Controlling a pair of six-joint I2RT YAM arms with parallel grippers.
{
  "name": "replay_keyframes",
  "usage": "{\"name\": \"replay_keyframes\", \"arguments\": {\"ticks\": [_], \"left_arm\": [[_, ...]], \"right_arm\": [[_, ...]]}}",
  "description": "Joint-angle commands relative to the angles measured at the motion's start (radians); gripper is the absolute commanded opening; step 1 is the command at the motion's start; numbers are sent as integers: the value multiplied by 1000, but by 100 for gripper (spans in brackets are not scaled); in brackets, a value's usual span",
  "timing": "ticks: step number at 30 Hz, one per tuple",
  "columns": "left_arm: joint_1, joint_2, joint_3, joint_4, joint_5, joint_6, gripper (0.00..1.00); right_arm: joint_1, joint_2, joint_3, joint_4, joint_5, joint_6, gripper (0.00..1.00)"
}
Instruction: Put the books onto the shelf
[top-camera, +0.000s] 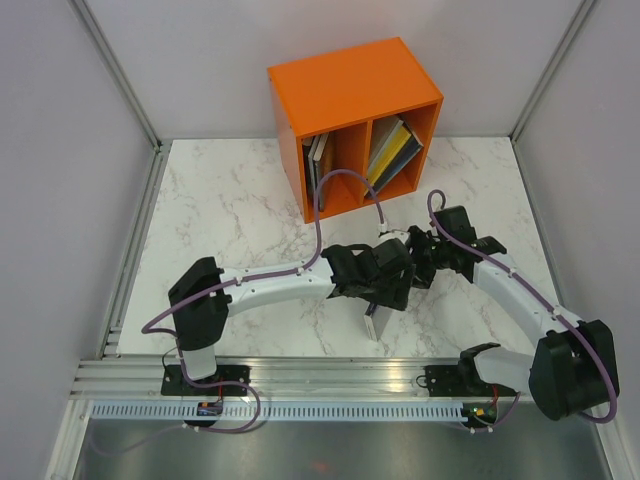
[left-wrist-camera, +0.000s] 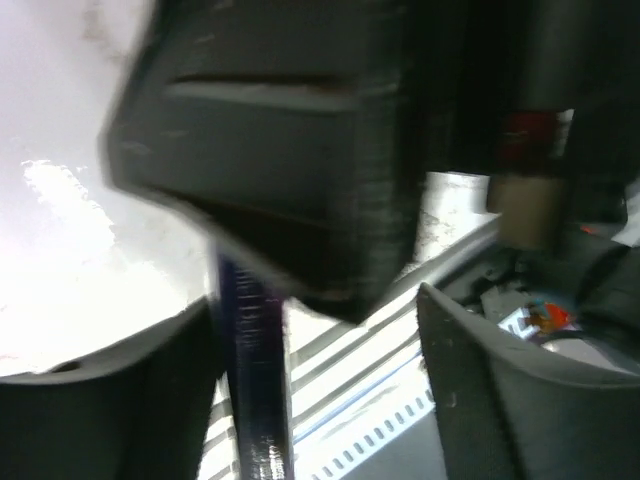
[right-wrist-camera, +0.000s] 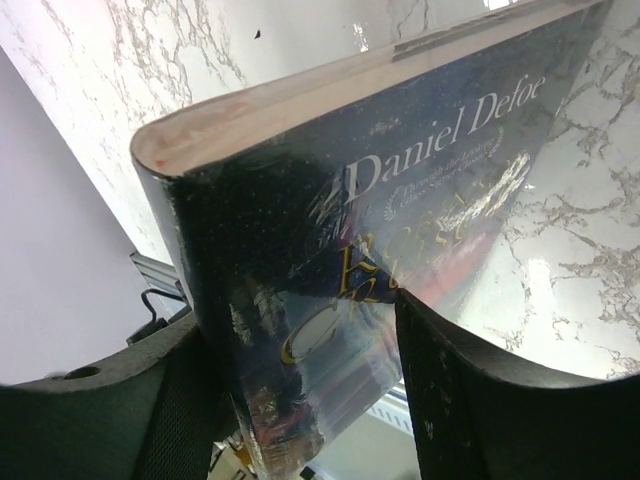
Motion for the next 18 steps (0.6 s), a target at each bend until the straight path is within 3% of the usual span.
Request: {"name": "replay_keyframes", "arguments": {"ticks": [1,2,18], "left_arm": [[-25,-57,63,151,61,-49,80],[-25,-60,63,153,63,-49,100],[-25,-179,-4,268,38,-144,100]], "right_arm": [[6,20,-23,-19,45,-36,0],[6,17,-20,-25,48,-41,0],[7,-116,58,-258,102,-109,0]]}}
